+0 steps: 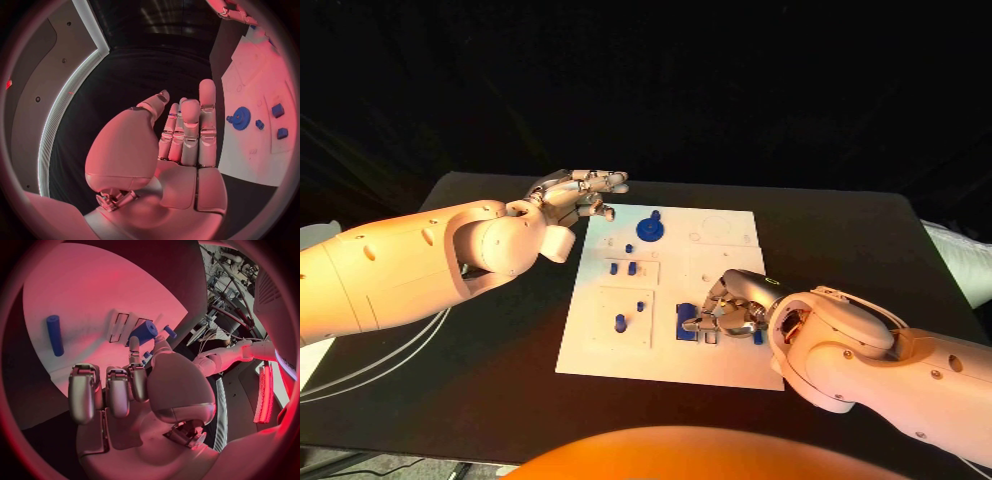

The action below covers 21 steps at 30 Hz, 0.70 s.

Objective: Assemble the parts on the task board

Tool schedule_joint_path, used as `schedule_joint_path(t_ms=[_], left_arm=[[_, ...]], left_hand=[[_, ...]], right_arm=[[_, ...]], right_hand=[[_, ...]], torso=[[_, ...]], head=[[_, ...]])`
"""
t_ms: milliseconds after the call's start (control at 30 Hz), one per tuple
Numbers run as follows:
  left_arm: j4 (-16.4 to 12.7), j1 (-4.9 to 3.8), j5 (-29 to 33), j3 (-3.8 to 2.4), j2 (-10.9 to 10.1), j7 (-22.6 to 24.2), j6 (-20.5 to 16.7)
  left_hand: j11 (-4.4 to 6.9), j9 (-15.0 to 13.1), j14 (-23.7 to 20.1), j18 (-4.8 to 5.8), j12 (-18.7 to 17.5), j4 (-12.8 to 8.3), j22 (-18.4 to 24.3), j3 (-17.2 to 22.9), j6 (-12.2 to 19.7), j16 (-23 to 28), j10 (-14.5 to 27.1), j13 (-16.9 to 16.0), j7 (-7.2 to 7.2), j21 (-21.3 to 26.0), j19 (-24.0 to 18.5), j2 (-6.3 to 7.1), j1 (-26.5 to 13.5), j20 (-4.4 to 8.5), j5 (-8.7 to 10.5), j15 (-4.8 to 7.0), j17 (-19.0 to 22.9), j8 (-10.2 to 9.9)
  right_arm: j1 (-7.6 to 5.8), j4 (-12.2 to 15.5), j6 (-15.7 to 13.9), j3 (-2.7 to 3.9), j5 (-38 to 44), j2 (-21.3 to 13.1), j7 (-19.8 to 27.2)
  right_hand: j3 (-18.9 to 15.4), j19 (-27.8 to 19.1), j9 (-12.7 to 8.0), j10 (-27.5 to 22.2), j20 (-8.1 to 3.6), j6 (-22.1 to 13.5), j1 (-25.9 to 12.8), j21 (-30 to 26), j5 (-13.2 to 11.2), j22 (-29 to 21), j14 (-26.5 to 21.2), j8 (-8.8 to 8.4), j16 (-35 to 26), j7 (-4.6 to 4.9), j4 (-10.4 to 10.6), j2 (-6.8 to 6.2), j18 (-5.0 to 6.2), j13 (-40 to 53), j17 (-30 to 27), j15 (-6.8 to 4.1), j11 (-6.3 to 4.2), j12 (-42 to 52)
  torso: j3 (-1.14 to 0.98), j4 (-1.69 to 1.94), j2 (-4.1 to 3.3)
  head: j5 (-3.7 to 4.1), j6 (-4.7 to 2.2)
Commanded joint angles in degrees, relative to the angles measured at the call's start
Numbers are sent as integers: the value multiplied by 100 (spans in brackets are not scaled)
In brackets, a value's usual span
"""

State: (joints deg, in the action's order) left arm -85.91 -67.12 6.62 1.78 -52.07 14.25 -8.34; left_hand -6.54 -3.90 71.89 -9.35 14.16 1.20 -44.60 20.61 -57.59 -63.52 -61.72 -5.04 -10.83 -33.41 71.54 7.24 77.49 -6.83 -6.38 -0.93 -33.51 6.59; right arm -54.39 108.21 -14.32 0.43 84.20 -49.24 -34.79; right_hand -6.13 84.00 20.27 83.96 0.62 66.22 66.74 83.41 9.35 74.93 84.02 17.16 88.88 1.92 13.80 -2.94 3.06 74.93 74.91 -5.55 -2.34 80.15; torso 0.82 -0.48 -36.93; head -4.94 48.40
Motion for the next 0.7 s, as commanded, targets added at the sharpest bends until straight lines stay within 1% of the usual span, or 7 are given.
schedule_joint_path(t_ms=[33,100,233,400,567,700], left_arm=[[-10,-4,-18,-3,5,20,119],[-12,-4,-18,-3,5,21,121],[-18,-4,-18,-3,4,22,118],[-21,-4,-18,-3,2,24,116],[-25,-4,-18,-3,5,24,124],[-27,-4,-18,-3,3,24,125]], left_hand=[[9,2,-14,-107,35,-13,7,-37,50,-20,50,-1,5,23,25,-40,-6,-9,3,-44,9,23],[7,2,-16,-106,38,-10,8,-44,53,-19,53,-1,3,25,25,-36,-13,-10,5,-45,13,24],[7,2,-16,-106,38,-10,8,-44,53,-19,53,-1,3,25,25,-36,-13,-10,5,-45,13,24],[7,2,-16,-106,38,-10,8,-44,53,-19,53,-1,3,25,25,-36,-13,-10,5,-45,13,24],[7,2,-16,-106,38,-10,8,-44,53,-19,53,-1,3,25,25,-36,-13,-10,5,-45,13,24],[7,2,-16,-106,38,-10,8,-44,53,-19,53,-1,3,25,25,-36,-13,-10,5,-45,13,24]], right_arm=[[7,5,187,2,177,0,66],[7,-20,212,2,168,1,64],[6,-112,270,2,76,16,59],[6,-224,423,2,9,98,56],[8,-322,559,-2,-6,190,52],[11,-372,601,-5,22,218,47]], right_hand=[[9,235,9,293,-28,-31,54,-1,-38,531,565,-19,10,9,-32,-8,-81,862,1354,-22,13,7],[9,235,16,291,-28,-26,70,0,-47,533,566,-18,12,8,-33,14,-82,857,1357,-22,12,-1],[7,238,38,290,-29,-17,85,5,-48,541,567,-15,17,5,-10,101,-83,852,1365,-24,10,-13],[7,240,52,289,-30,-11,112,8,-41,548,568,-11,18,1,-13,139,-84,848,1367,-25,7,-22],[-6,241,91,288,-33,-14,257,10,-65,553,568,-10,19,-2,-96,164,-85,843,1369,-30,3,-35],[-14,241,126,289,-35,-20,403,9,-120,554,568,-12,19,-2,-196,181,-85,844,1369,-30,3,-41]], torso=[[5,10,1],[8,11,2],[8,14,-2],[1,15,-2],[4,22,-3],[8,14,1]], head=[[12,6],[8,6],[10,6],[6,12],[9,27],[3,35]])
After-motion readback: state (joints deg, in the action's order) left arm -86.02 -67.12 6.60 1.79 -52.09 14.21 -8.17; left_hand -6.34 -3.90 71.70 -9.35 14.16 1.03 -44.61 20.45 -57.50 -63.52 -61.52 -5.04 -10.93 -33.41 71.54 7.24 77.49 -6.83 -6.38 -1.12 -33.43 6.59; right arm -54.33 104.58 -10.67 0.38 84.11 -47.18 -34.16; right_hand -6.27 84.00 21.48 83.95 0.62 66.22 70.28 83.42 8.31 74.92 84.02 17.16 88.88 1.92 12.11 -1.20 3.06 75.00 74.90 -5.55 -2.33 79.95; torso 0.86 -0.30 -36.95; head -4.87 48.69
